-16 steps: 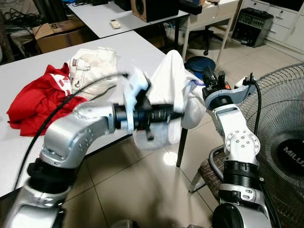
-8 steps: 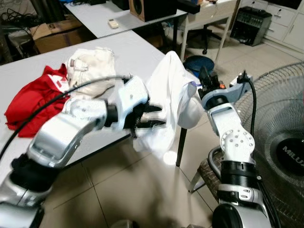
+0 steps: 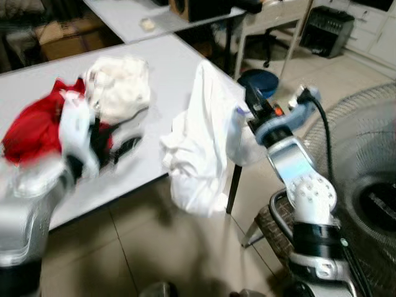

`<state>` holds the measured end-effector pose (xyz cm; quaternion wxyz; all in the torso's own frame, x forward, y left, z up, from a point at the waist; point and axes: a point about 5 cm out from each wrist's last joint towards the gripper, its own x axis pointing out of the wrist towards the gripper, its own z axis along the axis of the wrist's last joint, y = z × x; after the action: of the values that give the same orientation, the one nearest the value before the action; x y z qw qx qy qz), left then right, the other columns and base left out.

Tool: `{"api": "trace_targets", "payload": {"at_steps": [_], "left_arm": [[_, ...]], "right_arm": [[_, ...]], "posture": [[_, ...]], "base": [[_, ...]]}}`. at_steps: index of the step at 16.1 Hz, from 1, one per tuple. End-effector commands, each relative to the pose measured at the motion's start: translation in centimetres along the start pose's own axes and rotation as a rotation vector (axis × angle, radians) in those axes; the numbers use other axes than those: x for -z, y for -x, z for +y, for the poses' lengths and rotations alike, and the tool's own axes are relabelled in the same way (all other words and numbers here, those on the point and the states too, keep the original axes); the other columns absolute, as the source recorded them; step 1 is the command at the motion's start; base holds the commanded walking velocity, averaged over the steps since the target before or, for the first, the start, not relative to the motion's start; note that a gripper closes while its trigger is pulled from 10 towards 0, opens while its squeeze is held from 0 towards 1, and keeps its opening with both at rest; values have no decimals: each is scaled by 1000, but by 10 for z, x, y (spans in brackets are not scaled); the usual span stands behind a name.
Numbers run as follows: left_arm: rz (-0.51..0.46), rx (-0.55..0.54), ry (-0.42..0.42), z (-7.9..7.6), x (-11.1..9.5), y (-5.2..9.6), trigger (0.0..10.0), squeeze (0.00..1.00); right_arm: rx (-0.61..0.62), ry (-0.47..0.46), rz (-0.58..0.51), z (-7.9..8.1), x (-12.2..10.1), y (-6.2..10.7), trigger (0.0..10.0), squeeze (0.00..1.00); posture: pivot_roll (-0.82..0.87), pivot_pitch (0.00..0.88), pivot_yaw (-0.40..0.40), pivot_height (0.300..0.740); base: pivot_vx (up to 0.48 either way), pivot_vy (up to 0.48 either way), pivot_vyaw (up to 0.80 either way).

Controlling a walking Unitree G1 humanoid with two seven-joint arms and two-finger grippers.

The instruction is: Hang hanger

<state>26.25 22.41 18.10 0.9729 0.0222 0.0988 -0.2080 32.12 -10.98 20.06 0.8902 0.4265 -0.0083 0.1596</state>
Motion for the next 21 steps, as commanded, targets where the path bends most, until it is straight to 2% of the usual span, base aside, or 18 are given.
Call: {"api": "trace_targets", "payload": {"at_steps": [1,2,3,6,7,9,10,11,12,13,15,16,17,18,19,20,21], "left_arm": [[-49,-24,-11,0,-9,6,10000,220],[-25,-91,11,0,3,15,10000,0],[-17,-127,20,-4,8,19,10000,0],[-32,-126,43,-21,10,18,10000,0],[-31,-111,42,-25,13,15,10000,0],[-53,-69,36,-31,6,4,10000,0],[-59,-73,35,-25,5,-1,10000,0],[-55,-84,31,-20,4,-4,10000,0],[-44,-66,37,-23,9,-7,10000,0],[-27,-54,22,-29,12,-7,10000,0],[-41,24,57,-46,9,-6,10000,0],[-21,68,36,-49,17,-10,10000,0],[-22,72,38,-49,20,-11,10000,0],[4,16,48,-48,23,-16,10000,0],[-12,48,66,-57,20,-21,10000,0],[-26,72,65,-59,19,-18,10000,0],[-31,25,80,-53,21,-15,10000,0]], "right_arm": [[-49,23,-6,14,-3,3,10000,0],[-84,45,9,22,-4,12,10000,0],[-156,98,41,32,-6,23,10000,0],[-255,161,138,38,-5,48,10000,0],[-262,199,181,33,-5,59,10000,0],[-247,234,223,20,-16,69,10000,0],[-248,238,221,18,-22,72,10000,0],[-234,279,217,18,-27,72,10000,0],[-237,308,222,15,-30,78,10000,0],[-225,314,232,11,-31,83,10000,0],[-196,272,254,5,-29,92,10000,0],[-253,279,320,6,-18,97,10000,0],[-263,282,334,6,-16,99,10000,0],[-248,287,343,2,-18,102,10000,0],[-272,282,345,2,-22,106,10000,0],[-300,282,355,2,-25,108,10000,0],[-335,272,370,3,-26,110,10000,0]], "posture": [[56,123,25,740],[62,120,-1,740],[60,109,-13,740],[36,79,-20,740],[21,69,-20,740],[-27,61,-12,740],[-49,73,1,740],[-78,73,18,740],[-82,78,26,740],[-77,67,26,740],[-82,21,7,740],[-97,6,-7,740],[-105,19,9,740],[-87,10,17,740],[-81,4,0,740],[-82,0,-21,740],[-73,0,-40,740]], "base": [[0,0,0],[0,0,544],[0,0,800],[0,0,800],[0,0,800],[0,0,800],[0,0,800],[0,0,800],[0,0,800],[0,0,800],[0,0,800],[0,0,800],[0,0,800],[0,0,800],[0,0,800],[0,0,800],[0,0,800]]}}
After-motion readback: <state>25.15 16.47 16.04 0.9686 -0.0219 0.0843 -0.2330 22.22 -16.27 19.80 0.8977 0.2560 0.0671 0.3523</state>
